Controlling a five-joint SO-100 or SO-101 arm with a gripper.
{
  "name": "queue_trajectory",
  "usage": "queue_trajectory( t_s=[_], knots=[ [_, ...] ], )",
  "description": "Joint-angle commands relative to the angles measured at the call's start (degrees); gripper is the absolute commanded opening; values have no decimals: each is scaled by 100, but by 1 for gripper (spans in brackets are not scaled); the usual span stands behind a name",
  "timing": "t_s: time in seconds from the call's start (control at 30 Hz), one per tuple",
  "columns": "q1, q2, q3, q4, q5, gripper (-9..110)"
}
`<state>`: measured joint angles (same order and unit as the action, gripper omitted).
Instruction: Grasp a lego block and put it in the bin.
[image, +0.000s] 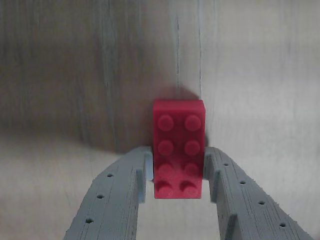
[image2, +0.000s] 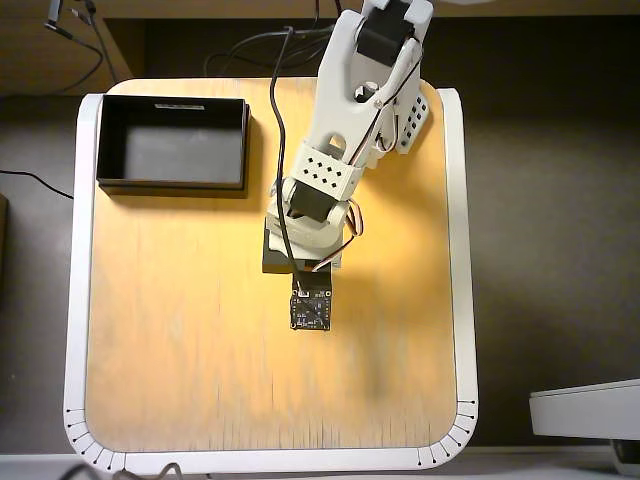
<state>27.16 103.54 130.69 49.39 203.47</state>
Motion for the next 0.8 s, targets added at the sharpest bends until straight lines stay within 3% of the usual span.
queue_trajectory(
  t_s=[0.0,0.47,0.77],
  knots=[
    [79,35,-668,-123,0,0],
    [624,1986,-677,26,-694,0],
    [1503,3937,-791,1213,-1151,1]
  ],
)
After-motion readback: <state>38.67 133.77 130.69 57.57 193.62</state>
